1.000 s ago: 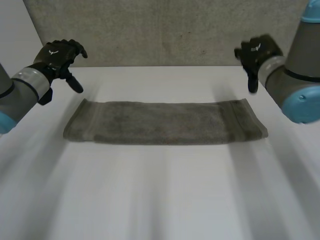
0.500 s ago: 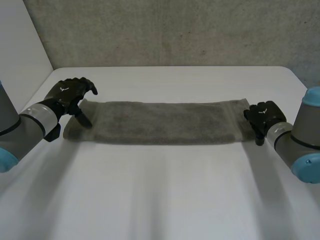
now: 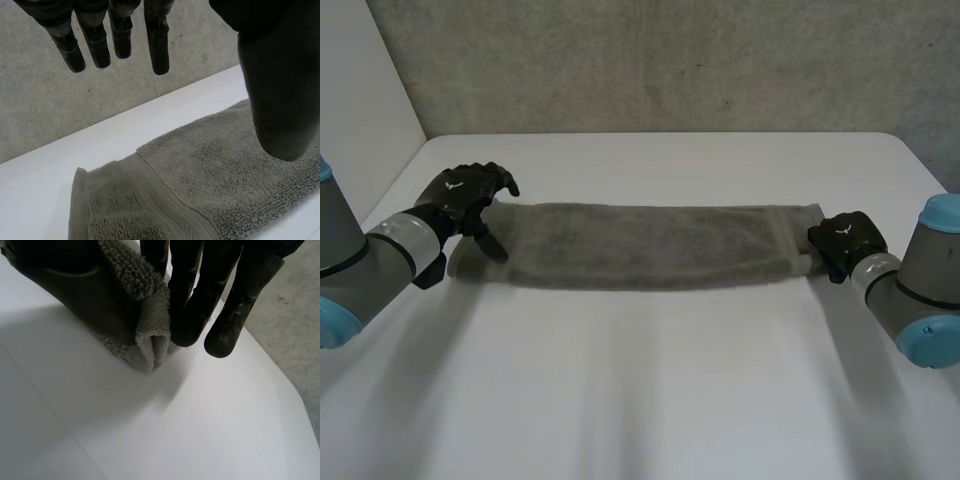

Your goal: Fold the towel.

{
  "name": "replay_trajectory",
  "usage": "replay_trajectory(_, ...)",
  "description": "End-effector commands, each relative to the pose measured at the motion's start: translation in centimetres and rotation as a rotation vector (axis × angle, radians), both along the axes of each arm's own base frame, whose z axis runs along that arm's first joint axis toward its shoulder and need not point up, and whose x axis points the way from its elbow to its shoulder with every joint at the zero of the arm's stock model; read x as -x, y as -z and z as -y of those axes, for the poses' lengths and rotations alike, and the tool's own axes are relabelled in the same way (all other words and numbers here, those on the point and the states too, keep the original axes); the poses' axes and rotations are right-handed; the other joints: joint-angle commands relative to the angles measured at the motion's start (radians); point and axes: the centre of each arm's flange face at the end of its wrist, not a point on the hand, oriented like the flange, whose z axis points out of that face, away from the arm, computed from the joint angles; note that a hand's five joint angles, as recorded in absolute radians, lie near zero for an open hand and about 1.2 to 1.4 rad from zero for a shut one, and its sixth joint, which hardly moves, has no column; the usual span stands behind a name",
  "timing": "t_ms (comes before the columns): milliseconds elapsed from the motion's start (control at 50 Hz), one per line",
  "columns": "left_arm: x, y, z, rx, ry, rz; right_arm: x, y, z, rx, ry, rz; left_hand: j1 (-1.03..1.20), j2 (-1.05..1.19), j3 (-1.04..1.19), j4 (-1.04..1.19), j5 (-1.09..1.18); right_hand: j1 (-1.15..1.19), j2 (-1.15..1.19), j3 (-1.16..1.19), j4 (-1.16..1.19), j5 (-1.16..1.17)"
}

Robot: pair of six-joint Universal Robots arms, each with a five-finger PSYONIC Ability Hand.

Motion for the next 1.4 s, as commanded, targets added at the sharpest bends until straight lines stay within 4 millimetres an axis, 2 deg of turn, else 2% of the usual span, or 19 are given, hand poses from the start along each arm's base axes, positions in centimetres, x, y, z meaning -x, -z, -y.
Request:
replay_trajectory(20,0.0,0.3,0.0,-0.008,0.0,0.001,1.2,-0.6,0.6,0.022,0.03,0.003,-0.069,-0.065,-0.071,-0.074,-0.056,0.084,0.075,0.068,0.056,0.063)
replay_trajectory(280,0.1,0.8,-0.4,-0.02,0.003,0.001,2.6,-1.1,0.8,0.02,0.057,-0.008,-0.069,-0.065,-0.071,-0.074,-0.056,0.084,0.075,0.068,0.056,0.063)
replay_trajectory(380,0.1,0.7,-0.4,-0.014,0.002,0.002,7.4,-2.1,2.3,0.024,0.147,-0.048,-0.069,-0.065,-0.071,-0.074,-0.056,0.084,0.075,0.068,0.056,0.063)
replay_trajectory(540,0.1,0.3,-0.5,-0.006,0.002,0.0,11.3,-5.0,4.3,0.078,0.182,-0.167,-0.069,-0.065,-0.071,-0.074,-0.056,0.084,0.075,0.068,0.056,0.063)
replay_trajectory(640,0.1,0.3,-0.5,-0.006,0.002,0.0,8.6,-7.8,4.5,0.118,0.129,-0.17,-0.069,-0.065,-0.071,-0.074,-0.056,0.084,0.075,0.068,0.056,0.063)
replay_trajectory(680,0.1,0.4,-0.4,-0.007,0.002,0.0,2.5,-10.1,2.9,0.164,0.014,-0.14,-0.069,-0.065,-0.071,-0.074,-0.056,0.084,0.075,0.068,0.056,0.063)
replay_trajectory(700,0.1,0.4,-0.4,-0.007,0.002,0.0,2.5,-10.1,2.9,0.164,0.013,-0.14,-0.069,-0.065,-0.071,-0.074,-0.056,0.084,0.075,0.068,0.056,0.063)
replay_trajectory(740,0.1,0.4,-0.4,-0.007,0.002,0.0,-4.7,-12.3,0.4,0.237,-0.105,-0.098,-0.069,-0.065,-0.071,-0.074,-0.056,0.084,0.075,0.068,0.056,0.063)
replay_trajectory(800,0.3,0.4,-0.6,-0.009,0.008,0.0,-8.1,-13.0,-1.0,0.272,-0.154,-0.075,-0.069,-0.065,-0.071,-0.074,-0.056,0.084,0.075,0.068,0.056,0.063)
replay_trajectory(820,0.4,0.5,-0.6,-0.01,0.011,0.0,-11.5,-13.4,-2.8,0.301,-0.211,-0.052,-0.069,-0.065,-0.071,-0.074,-0.056,0.084,0.075,0.068,0.056,0.063)
replay_trajectory(840,0.4,0.5,-0.7,-0.012,0.012,0.001,-15.3,-13.4,-5.1,0.328,-0.285,-0.032,-0.069,-0.065,-0.071,-0.074,-0.056,0.084,0.075,0.068,0.056,0.063)
replay_trajectory(920,0.5,0.9,-0.8,-0.02,0.016,0.003,-24.1,-10.7,-11.3,0.353,-0.481,0.014,-0.069,-0.065,-0.071,-0.074,-0.056,0.084,0.075,0.068,0.056,0.063)
replay_trajectory(960,0.5,0.9,-0.8,-0.022,0.016,0.003,-26.2,-9.0,-13.3,0.343,-0.541,0.014,-0.069,-0.065,-0.071,-0.074,-0.056,0.084,0.075,0.068,0.056,0.063)
replay_trajectory(1040,0.5,1.0,-0.8,-0.025,0.017,0.003,-28.5,-5.1,-15.9,0.286,-0.614,-0.016,-0.069,-0.065,-0.071,-0.074,-0.056,0.084,0.075,0.068,0.056,0.063)
replay_trajectory(1080,0.5,1.1,-0.8,-0.027,0.017,0.004,-28.9,-2.6,-16.8,0.226,-0.636,-0.053,-0.069,-0.065,-0.071,-0.074,-0.056,-0.843,-0.852,-0.859,-0.871,-0.864)
replay_trajectory(1120,0.5,1.1,-0.8,-0.027,0.017,0.004,-28.8,-2.3,-16.7,0.215,-0.626,-0.064,-0.069,-0.065,-0.071,-0.074,-0.056,-1.137,-1.146,-1.154,-1.166,-1.159)
replay_trajectory(1220,0.6,1.1,-0.9,-0.027,0.02,0.004,-27.7,-3.8,-14.9,0.22,-0.539,-0.062,-0.069,-0.065,-0.071,-0.074,-0.056,-1.137,-1.146,-1.154,-1.166,-1.159)
replay_trajectory(1260,0.7,1.1,-0.9,-0.025,0.023,0.003,-25.7,-6.4,-12.4,0.208,-0.445,-0.027,-0.069,-0.065,-0.071,-0.074,-0.056,-1.137,-1.146,-1.154,-1.166,-1.159)
replay_trajectory(1400,1.1,1.6,-1.1,-0.039,0.034,0.007,-20.9,-9.3,-10.1,0.048,-0.317,0.081,-0.069,-0.065,-0.071,-0.074,-0.056,-1.137,-1.146,-1.154,-1.166,-1.159)
